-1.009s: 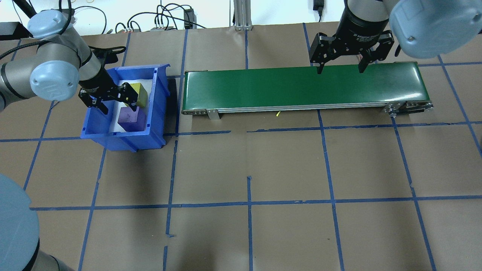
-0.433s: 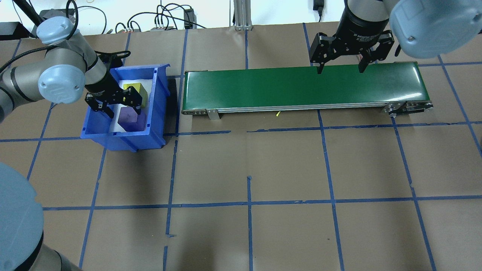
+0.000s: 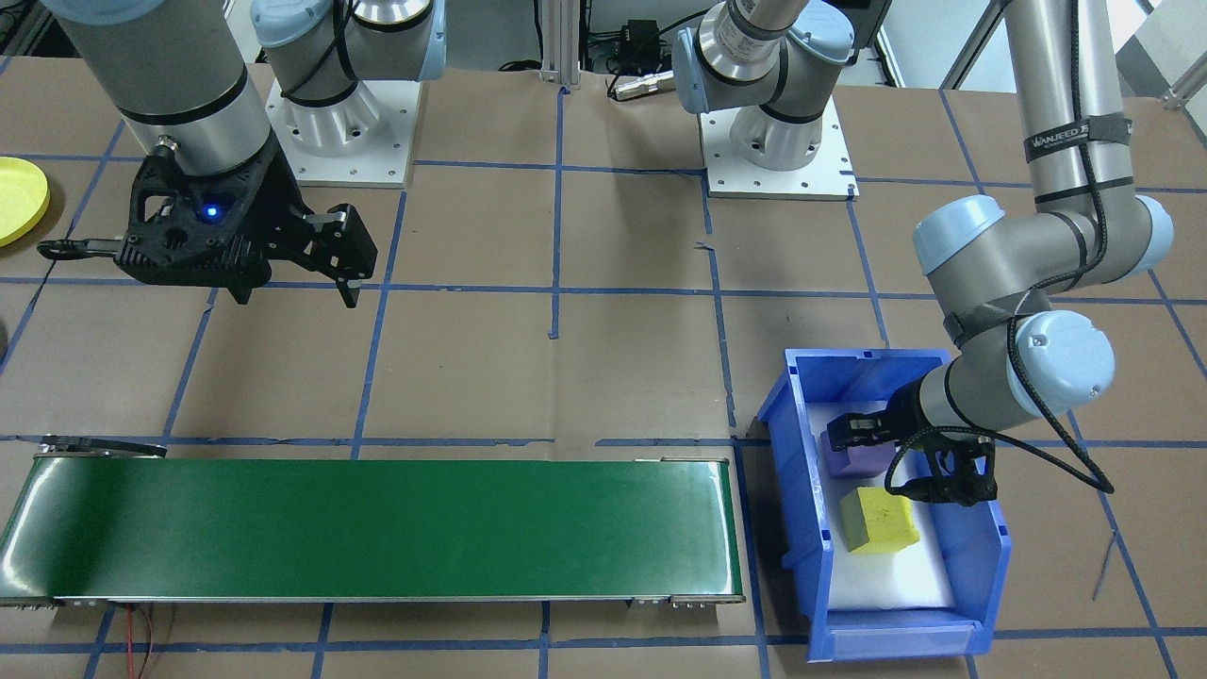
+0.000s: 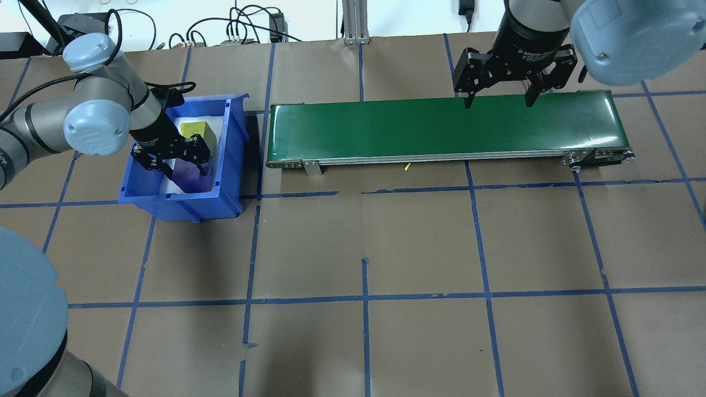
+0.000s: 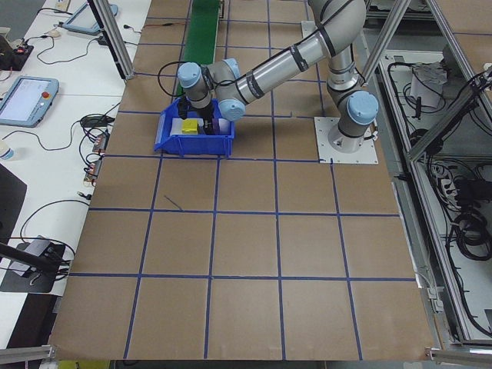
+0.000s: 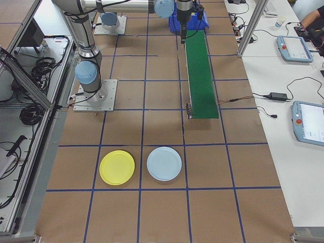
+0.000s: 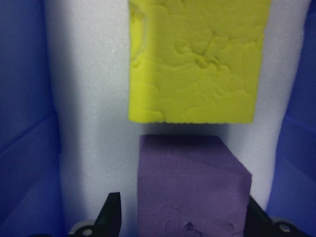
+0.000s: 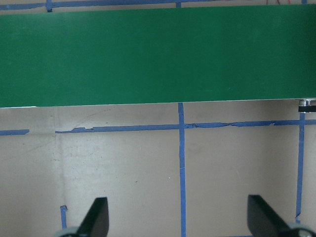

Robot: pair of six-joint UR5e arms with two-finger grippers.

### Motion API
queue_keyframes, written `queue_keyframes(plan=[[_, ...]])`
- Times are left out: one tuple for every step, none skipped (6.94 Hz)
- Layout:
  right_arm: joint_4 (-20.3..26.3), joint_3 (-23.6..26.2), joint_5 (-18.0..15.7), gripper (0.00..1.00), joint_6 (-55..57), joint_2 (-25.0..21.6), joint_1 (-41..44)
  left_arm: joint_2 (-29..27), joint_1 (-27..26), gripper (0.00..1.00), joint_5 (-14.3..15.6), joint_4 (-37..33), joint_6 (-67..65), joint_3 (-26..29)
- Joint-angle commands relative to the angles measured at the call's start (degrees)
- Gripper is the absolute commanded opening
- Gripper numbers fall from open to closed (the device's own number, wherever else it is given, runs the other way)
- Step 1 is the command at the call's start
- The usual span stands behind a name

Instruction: Move block left to right into plate

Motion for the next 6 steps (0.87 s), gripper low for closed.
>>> queue_keyframes(plan=[[0.0,0.0,0.0,1.0,0.0,0.0,0.0,2.1,-0.8,0.26,0.8,-1.0,-0.7,1.0],[0.0,0.1,0.0,1.0,0.0,-0.1,0.0,4.3,-0.9,0.26,0.9,-5.3,-0.7,2.5],[0.0,0.1,0.0,1.0,0.0,0.0,0.0,6.1,-1.5,0.26,0.9,-9.5,-1.0,5.8],[0.0,0.1,0.0,1.0,0.0,0.0,0.0,7.3,-4.3,0.26,1.4,-10.3,-3.4,8.9],[0.0,0.1,0.0,1.0,0.0,0.0,0.0,7.0,-8.0,0.27,4.0,-10.4,-5.7,12.9],[0.0,0.1,0.1,1.0,0.0,0.0,0.0,6.3,-10.3,0.29,3.5,-10.0,-9.6,13.9]])
